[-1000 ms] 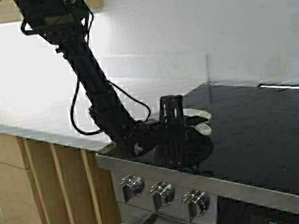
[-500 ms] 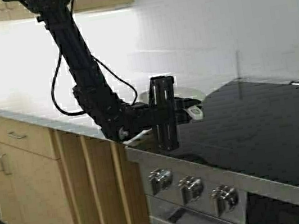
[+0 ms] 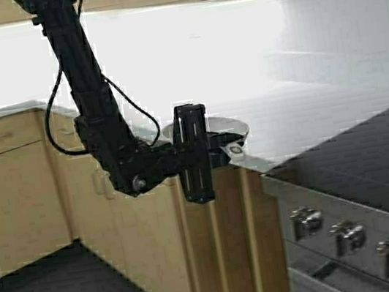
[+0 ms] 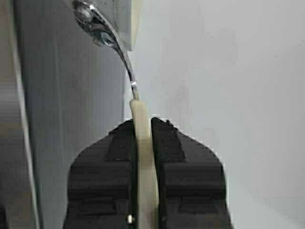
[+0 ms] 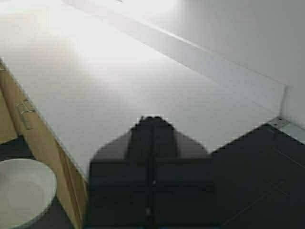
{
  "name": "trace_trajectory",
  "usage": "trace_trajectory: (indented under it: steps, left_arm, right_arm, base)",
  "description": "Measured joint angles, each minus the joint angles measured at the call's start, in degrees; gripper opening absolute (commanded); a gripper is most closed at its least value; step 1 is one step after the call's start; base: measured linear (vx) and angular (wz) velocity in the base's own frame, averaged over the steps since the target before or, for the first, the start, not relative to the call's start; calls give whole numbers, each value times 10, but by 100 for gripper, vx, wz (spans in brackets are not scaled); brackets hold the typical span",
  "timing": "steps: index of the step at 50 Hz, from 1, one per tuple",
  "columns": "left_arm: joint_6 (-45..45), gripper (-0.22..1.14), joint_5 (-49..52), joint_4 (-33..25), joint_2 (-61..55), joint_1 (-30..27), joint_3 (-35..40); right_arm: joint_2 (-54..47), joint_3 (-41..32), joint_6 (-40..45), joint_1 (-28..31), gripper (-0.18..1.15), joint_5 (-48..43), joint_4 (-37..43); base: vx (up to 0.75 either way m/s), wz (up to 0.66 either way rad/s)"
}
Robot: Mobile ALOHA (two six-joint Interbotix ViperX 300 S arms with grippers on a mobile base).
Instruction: Wash the pan
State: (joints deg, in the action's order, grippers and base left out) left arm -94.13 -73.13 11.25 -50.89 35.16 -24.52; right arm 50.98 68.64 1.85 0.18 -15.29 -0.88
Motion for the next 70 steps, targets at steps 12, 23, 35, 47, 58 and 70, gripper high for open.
trace_trajectory:
  steps: [12, 23, 35, 47, 58, 70]
  left_arm:
    - [11, 2, -6, 1, 0, 2, -14]
    - [33, 2, -8, 1, 0, 2, -15]
    - [42, 2, -18, 1, 0, -7, -19]
    - [42, 2, -51, 0, 2, -9, -54]
    - [42, 2, -60, 0, 18, -8, -82]
    - [42, 2, -61, 1, 39, -6, -89]
  right_arm:
    - [0, 0, 0, 0, 6, 1, 0]
    - [4, -1, 13, 0, 6, 1, 0]
    - [9, -1, 14, 0, 6, 1, 0]
    - [18, -1, 14, 0, 6, 6, 0]
    - [13, -1, 13, 0, 6, 7, -10]
    - [13, -1, 13, 0, 6, 7, -18]
  base:
    - [2, 36]
    - [6, 42]
    - [7, 52]
    - [7, 54]
    - [6, 47]
    - [7, 54]
